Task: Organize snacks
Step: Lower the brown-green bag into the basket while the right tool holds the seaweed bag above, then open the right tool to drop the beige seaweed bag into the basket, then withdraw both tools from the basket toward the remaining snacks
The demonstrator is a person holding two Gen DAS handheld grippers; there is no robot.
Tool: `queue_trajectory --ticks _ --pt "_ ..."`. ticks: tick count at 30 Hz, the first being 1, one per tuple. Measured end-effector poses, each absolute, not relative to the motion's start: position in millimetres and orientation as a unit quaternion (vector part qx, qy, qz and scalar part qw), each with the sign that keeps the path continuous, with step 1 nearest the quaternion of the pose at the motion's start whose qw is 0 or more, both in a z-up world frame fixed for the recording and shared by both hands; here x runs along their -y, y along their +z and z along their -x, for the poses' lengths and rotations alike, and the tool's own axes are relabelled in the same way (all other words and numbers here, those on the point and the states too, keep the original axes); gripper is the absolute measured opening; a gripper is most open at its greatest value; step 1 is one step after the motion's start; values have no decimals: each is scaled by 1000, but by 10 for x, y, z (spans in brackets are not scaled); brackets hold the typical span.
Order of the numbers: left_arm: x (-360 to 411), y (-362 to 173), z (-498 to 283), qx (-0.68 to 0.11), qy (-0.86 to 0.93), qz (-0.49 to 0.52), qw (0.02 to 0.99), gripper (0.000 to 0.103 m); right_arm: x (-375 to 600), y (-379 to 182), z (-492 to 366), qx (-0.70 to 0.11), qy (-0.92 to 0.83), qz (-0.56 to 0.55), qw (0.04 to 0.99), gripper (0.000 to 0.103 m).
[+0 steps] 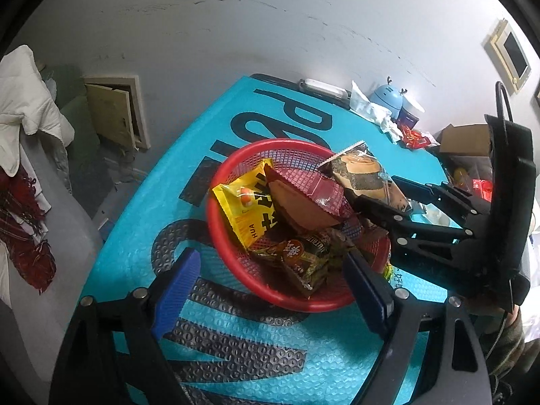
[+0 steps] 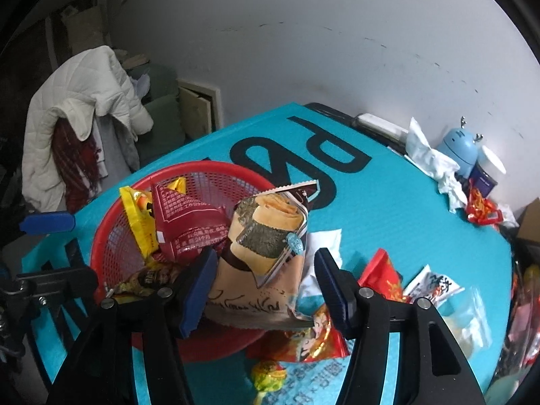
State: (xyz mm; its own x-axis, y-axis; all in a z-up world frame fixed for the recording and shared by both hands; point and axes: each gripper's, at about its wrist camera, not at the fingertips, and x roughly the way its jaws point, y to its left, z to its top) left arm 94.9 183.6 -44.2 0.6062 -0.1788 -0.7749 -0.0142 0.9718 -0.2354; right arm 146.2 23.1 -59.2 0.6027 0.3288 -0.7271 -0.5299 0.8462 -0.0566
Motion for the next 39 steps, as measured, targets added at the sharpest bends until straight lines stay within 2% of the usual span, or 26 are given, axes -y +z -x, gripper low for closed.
queue_trajectory --ticks 6,11,35,39 --pt "-1803 -394 -927 -433 -49 105 894 86 -154 -515 -1423 -368 242 121 889 58" --pt "-1760 -312 -890 -422 -46 98 900 86 -130 -472 -1397 -366 245 117 890 45" --pt "-1379 364 -335 -330 -61 55 940 86 297 252 -589 -285 233 96 925 46" --pt "-1284 486 -204 -311 -72 49 947 86 400 361 -410 -268 227 91 932 53"
